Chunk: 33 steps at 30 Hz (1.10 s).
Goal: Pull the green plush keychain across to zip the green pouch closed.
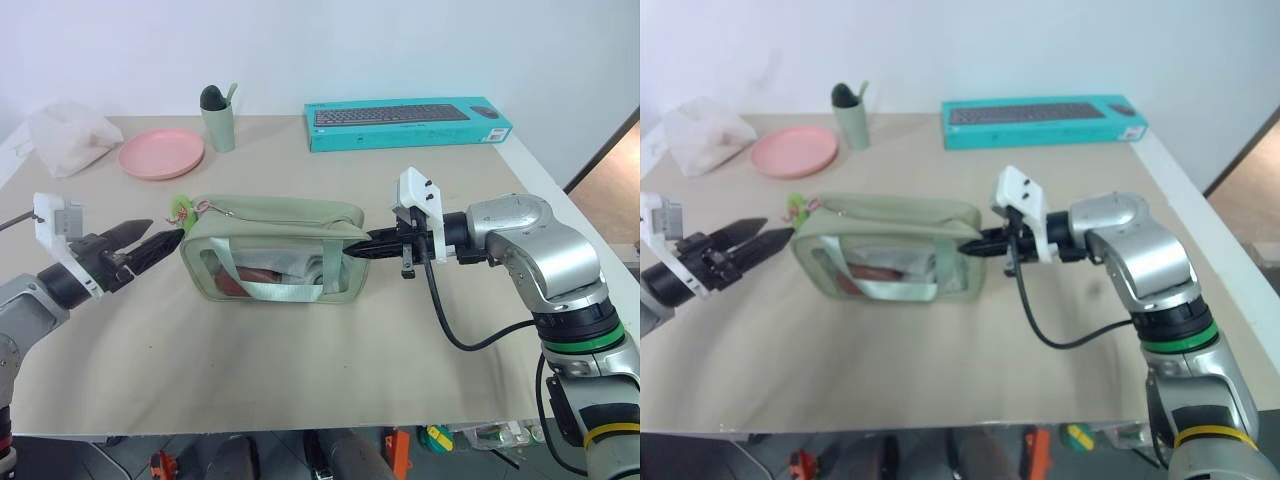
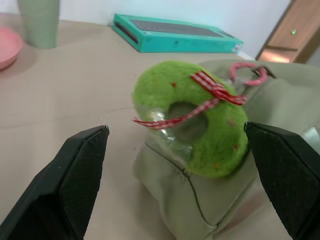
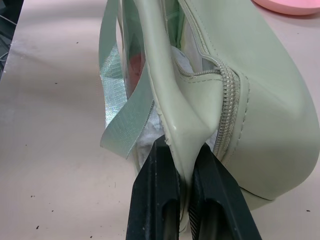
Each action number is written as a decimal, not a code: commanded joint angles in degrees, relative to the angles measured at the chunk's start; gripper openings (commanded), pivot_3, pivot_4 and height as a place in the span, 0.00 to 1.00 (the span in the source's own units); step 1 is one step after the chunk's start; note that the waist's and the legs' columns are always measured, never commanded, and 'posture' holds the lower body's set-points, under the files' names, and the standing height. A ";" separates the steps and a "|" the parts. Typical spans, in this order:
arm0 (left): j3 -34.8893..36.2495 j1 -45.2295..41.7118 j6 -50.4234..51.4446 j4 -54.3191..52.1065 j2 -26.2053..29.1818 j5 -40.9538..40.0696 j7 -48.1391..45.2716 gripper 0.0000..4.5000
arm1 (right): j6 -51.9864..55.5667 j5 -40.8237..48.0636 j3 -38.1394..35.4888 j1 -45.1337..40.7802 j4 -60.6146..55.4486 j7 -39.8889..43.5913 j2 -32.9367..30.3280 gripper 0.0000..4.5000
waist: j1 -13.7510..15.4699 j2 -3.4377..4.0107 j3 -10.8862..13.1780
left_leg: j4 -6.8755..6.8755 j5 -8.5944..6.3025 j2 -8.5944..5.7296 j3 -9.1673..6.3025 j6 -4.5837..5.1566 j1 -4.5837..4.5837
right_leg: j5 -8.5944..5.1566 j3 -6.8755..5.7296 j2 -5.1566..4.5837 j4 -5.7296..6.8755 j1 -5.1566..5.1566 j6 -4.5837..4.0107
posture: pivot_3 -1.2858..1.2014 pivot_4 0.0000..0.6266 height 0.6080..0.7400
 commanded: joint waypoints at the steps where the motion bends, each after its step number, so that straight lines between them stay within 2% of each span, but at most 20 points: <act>1: 4.28 -1.66 0.66 1.69 -0.48 -2.64 1.75 1.00 | -0.81 0.79 -1.19 -0.20 -1.48 -0.11 -0.26 0.01 | 0.00 0.00 0.00 | 0.00 0.00 0.00 0.00 0.00 0.00 | 0.00 0.00 0.00 0.00 0.00 0.00 | 0.52 0.24 1.00; 10: 0.35 -3.62 2.93 3.32 -2.82 -1.82 2.22 1.00 | -0.25 1.08 -1.70 0.33 -2.00 -0.79 -0.45 0.01 | 0.04 -0.01 -0.01 | 0.01 0.00 -0.02 -0.01 -0.01 0.00 | 0.01 0.00 -0.01 0.00 0.02 0.02 | 0.52 0.24 1.00; 13: -1.35 -4.66 3.30 4.37 -3.22 -1.50 1.13 0.83 | -0.04 1.35 -1.84 0.56 -2.47 -0.99 -0.53 0.00 | 0.01 -0.01 -0.01 | 0.01 0.00 -0.01 -0.01 -0.01 0.01 | 0.01 -0.01 -0.01 0.01 0.02 0.02 | 0.52 0.24 1.00; 18: -6.14 -9.41 2.23 9.89 -5.51 2.68 0.47 0.44 | 0.62 2.01 -1.99 1.15 -3.34 -1.89 -0.54 0.00 | 0.12 -0.02 -0.01 | 0.02 0.01 -0.04 -0.08 -0.02 0.01 | 0.02 -0.04 0.00 0.01 0.04 0.04 | 0.52 0.24 1.00; 24: -6.45 -11.52 1.16 12.04 -7.24 4.30 -1.36 0.01 | 1.57 2.81 -2.35 1.72 -4.52 -2.64 -1.14 0.00 | 0.04 -0.02 -0.01 | 0.01 0.01 -0.03 -0.05 -0.02 0.00 | 0.04 -0.02 0.01 0.02 0.03 0.05 | 0.52 0.24 1.00; 28: -3.56 -13.22 -0.92 12.48 -8.89 2.78 -2.42 0.01 | 1.68 2.93 -2.32 2.01 -4.55 -2.89 -1.54 0.00 | 0.09 -0.03 -0.01 | 0.02 0.01 -0.04 -0.06 -0.02 0.00 | 0.04 -0.01 0.00 0.02 0.04 0.06 | 0.52 0.24 1.00; 33: -0.27 -16.17 0.02 9.93 -8.94 -2.89 -4.05 0.01 | 1.37 2.86 -1.85 1.65 -3.93 -2.95 -1.13 0.00 | 0.11 -0.05 -0.02 | 0.07 0.02 -0.05 -0.08 -0.03 -0.06 | 0.06 -0.02 -0.01 0.01 0.04 0.09 | 0.52 0.24 1.00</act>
